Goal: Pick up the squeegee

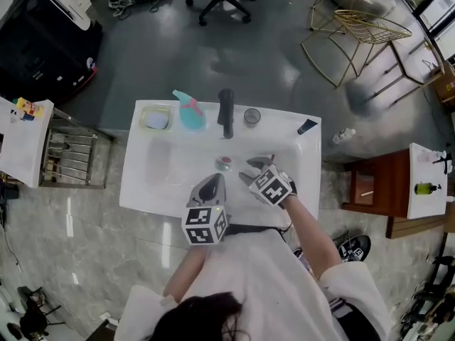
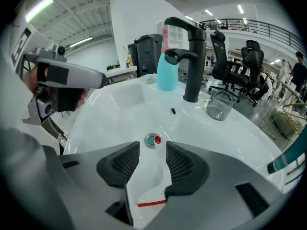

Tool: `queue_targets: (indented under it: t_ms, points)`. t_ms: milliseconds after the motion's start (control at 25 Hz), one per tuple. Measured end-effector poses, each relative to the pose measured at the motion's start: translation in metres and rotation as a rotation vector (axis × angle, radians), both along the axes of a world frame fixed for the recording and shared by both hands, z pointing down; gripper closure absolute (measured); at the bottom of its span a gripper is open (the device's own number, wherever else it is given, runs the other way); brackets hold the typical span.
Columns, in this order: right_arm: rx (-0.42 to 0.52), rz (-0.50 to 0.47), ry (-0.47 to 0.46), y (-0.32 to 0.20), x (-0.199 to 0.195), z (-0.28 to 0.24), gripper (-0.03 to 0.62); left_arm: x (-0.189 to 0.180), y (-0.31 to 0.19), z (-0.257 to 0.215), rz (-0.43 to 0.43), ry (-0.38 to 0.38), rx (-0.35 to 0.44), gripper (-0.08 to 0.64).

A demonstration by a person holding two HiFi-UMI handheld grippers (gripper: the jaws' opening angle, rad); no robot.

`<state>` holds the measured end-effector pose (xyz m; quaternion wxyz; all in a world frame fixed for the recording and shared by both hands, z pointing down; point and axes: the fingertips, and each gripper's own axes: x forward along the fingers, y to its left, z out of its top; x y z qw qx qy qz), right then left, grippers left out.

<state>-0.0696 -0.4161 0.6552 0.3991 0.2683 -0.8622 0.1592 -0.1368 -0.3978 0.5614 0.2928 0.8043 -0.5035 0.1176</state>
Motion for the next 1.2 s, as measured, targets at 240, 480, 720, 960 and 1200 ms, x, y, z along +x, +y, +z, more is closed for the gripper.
queue_targets:
  t_ms: [240,480,720,960,1200]
  points:
    - [-0.038,-0.053,0.059,-0.006,0.001,0.025,0.422,0.005,-0.009,0.006,-0.015,-0.005,-0.014,0.534]
    - [-0.067,-0.068,0.090,-0.009,0.003,0.042,0.422,0.003,-0.015,0.007,-0.044,-0.006,-0.026,0.534]
    - [-0.051,-0.095,0.123,-0.012,0.003,0.054,0.422,0.001,-0.015,0.015,-0.065,-0.015,-0.052,0.534]
    - [-0.062,-0.111,0.130,-0.014,0.003,0.065,0.422,-0.002,-0.015,0.020,-0.094,-0.018,-0.067,0.534]
    - [-0.085,-0.151,0.163,-0.011,0.004,0.080,0.422,-0.004,-0.013,0.025,-0.132,-0.015,-0.081,0.534]
